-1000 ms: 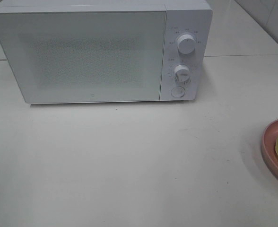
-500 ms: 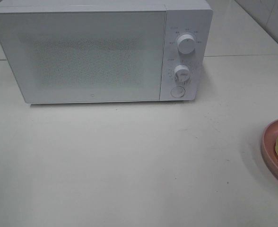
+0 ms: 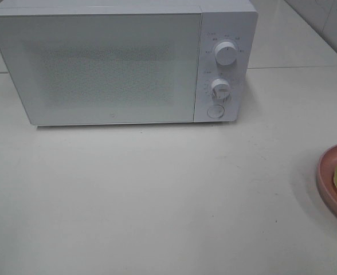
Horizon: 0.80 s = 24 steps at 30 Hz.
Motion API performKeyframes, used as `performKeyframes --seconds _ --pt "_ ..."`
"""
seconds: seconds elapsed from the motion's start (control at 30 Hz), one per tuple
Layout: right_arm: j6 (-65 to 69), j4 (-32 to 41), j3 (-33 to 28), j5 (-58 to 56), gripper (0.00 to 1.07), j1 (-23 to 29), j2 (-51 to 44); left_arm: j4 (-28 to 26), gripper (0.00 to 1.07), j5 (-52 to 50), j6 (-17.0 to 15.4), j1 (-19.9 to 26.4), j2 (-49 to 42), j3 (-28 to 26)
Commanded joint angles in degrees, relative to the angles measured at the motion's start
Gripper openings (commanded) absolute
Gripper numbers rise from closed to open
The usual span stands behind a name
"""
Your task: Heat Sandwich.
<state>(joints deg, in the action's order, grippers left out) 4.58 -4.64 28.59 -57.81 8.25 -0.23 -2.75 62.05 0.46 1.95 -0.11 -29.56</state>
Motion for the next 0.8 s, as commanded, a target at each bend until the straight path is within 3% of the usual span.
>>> performKeyframes --seconds 0.03,0.8 --pt "-0.1 -0.3 0.0 0.8 0.76 -0.1 -1.5 -0.5 0.88 -0.5 0.1 0.2 -1.3 0.1" --pt "-0.1 -0.3 0.0 0.8 0.76 -0.1 -1.5 -0.5 0.88 -0.5 0.1 0.2 -1.4 0.1"
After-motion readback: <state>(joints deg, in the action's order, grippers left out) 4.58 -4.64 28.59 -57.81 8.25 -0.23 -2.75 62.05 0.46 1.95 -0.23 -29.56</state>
